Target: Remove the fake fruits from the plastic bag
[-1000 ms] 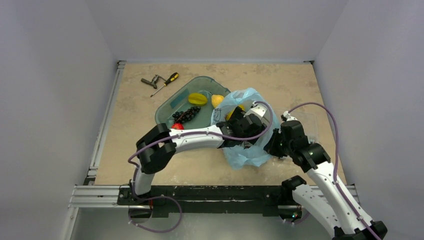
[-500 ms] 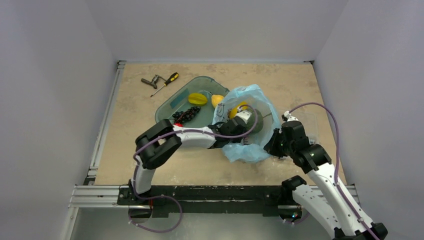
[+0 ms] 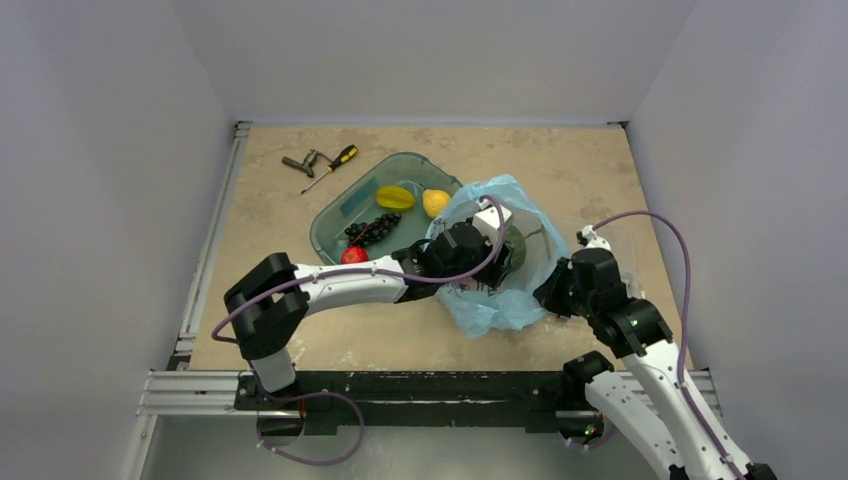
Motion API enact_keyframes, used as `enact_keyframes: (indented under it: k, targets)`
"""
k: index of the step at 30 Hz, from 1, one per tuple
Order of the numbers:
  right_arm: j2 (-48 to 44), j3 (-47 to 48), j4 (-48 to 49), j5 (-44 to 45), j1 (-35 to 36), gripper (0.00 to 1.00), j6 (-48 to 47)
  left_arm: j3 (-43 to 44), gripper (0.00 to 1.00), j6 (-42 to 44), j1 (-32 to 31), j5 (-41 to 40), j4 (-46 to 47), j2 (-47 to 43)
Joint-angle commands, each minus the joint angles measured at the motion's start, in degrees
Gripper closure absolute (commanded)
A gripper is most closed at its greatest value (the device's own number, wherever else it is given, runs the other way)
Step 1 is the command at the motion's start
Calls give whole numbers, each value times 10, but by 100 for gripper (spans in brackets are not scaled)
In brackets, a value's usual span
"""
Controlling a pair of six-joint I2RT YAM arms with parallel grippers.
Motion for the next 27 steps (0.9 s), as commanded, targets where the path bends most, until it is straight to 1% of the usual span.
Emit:
enact_keyframes:
  k: [1,3,6,11,15,17,19,20,23,24,27]
  targets:
    - [-18,-2,7,22,3,100,33,73,39,31,3,-40,15,9]
    - [-15,6,4,25,3,100,30,82,42,39,3,-42,52,22]
    - [-15,15,0,35,3,100,21,97,43,52,4,-42,120,51]
    - [-11,21,-1,30,3,100,17,159,44,45,6,-49,143,113]
    - [-12,20,0,25,3,100,17,174,49,27,6,-43,196,154]
    - [-13,24,-3,24,3,100,18,175,54,27,6,-44,224,171]
    - [-16,30,-5,25,3,100,19,179,56,31,8,-41,243,191]
    - [-17,32,-5,26,3,100,19,182,54,34,8,-38,250,201]
    - [-14,36,-11,32,3,100,17,200,38,43,9,-21,255,232]
    - [-12,38,-12,32,3,100,16,206,35,43,9,-16,252,241]
    - [-8,46,-12,33,3,100,15,231,33,32,12,-4,249,278]
